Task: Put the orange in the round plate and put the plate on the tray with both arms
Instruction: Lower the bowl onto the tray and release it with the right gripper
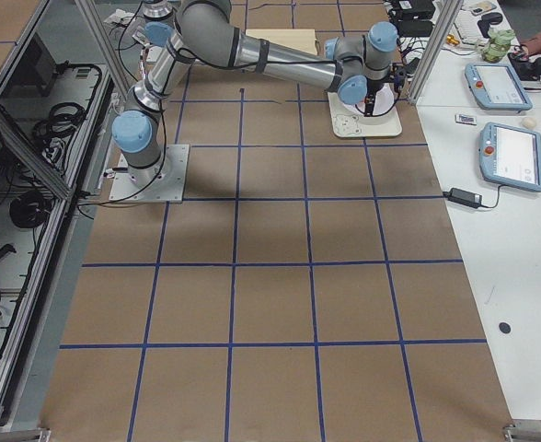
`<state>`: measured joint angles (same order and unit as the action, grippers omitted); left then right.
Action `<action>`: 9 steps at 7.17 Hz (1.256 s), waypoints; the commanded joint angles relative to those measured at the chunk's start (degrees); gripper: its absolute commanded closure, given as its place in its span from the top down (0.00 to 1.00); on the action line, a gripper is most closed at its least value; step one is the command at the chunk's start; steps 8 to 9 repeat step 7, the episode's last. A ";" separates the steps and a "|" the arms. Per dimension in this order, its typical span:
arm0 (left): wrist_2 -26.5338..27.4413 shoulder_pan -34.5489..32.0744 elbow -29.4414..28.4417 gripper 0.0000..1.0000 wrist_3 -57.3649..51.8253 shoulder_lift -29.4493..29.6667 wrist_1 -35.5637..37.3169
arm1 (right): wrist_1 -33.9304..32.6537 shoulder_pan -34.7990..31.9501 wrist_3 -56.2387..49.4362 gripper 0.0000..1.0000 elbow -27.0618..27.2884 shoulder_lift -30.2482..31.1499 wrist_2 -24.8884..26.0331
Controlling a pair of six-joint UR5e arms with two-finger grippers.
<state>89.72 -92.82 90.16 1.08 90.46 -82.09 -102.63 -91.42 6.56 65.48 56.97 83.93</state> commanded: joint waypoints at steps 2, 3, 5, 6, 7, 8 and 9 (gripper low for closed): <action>0.02 0.80 -0.34 1.00 -0.11 1.55 0.00 | 12.88 -0.95 -11.80 1.00 8.46 15.49 3.60; 0.02 0.97 -0.25 1.00 -2.99 3.83 0.52 | 11.50 -0.86 -16.27 1.00 16.61 22.16 3.26; -3.47 0.80 -0.78 1.00 -4.16 11.02 8.89 | -1.12 -0.07 -17.20 1.00 29.22 30.56 4.21; -6.81 0.54 -0.95 1.00 -3.37 15.58 14.62 | -2.04 -0.07 -17.20 1.00 29.09 30.40 6.92; -6.67 -1.12 -1.82 1.00 0.90 19.54 17.02 | -2.05 -0.16 -17.20 1.00 28.91 30.14 6.34; -6.67 -1.12 -1.82 1.00 0.90 19.54 17.02 | -2.05 -0.16 -17.20 1.00 28.91 30.14 6.34; -6.67 -1.12 -1.82 1.00 0.90 19.54 17.02 | -2.05 -0.16 -17.20 1.00 28.91 30.14 6.34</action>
